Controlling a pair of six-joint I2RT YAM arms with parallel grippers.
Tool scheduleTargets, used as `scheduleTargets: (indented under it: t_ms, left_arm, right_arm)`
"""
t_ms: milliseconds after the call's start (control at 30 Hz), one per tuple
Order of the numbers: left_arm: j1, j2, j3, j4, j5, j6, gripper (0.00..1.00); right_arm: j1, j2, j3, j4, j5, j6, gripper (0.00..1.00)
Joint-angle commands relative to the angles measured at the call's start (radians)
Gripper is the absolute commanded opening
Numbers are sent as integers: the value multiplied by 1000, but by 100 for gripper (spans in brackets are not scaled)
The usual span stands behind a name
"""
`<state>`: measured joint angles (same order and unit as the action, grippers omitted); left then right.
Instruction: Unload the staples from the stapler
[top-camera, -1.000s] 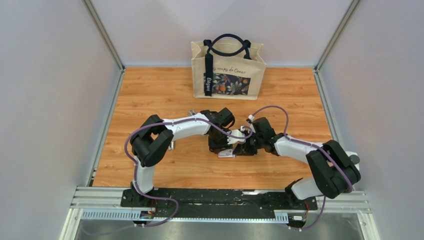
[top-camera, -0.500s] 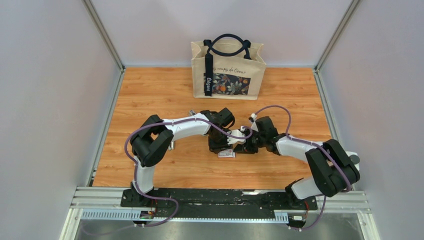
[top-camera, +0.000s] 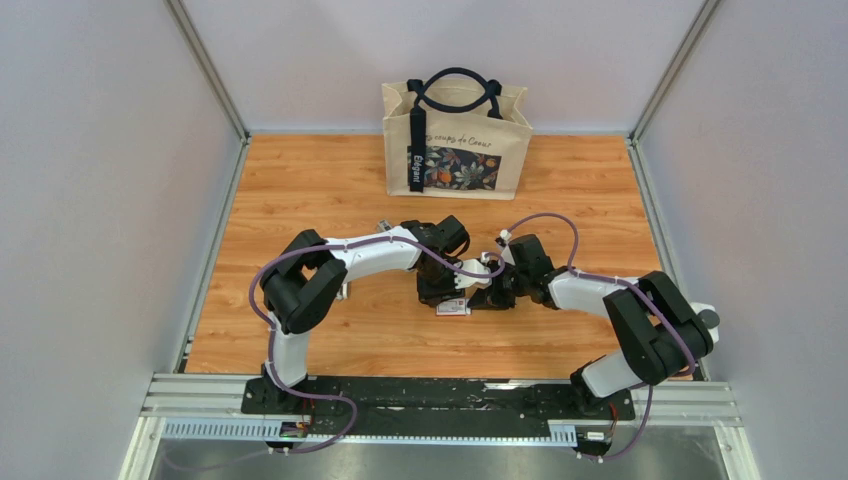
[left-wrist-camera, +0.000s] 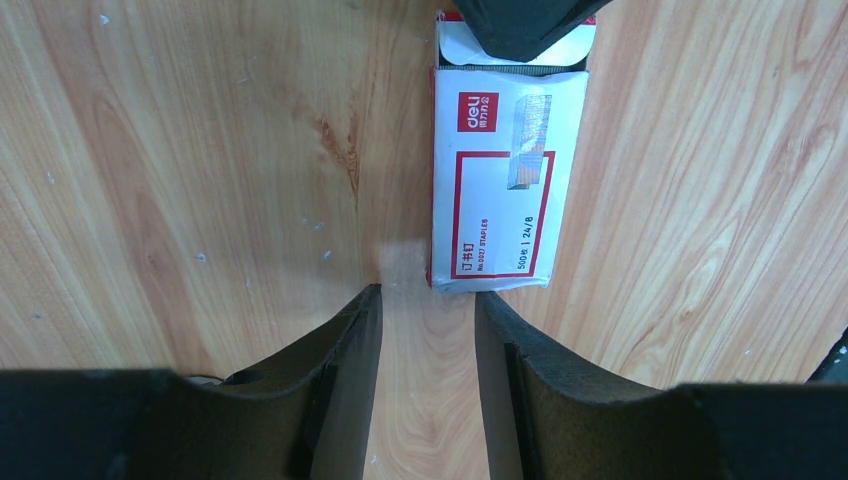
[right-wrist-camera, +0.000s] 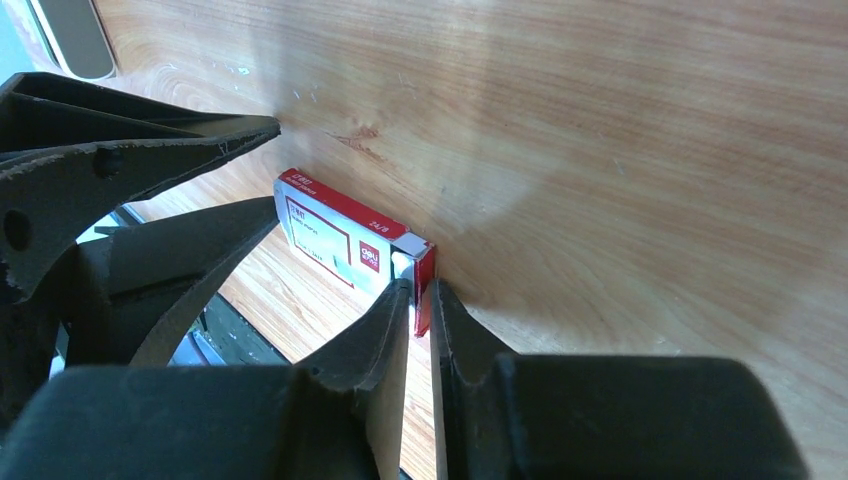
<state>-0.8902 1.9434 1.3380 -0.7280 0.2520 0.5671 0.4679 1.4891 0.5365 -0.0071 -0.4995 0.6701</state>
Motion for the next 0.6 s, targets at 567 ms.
scheduleTargets:
  t_ms: [567]
  left_arm:
    - [-10, 3, 13, -1, 53, -19, 47]
  right_arm:
    - [32, 10, 33, 21, -1, 5, 13]
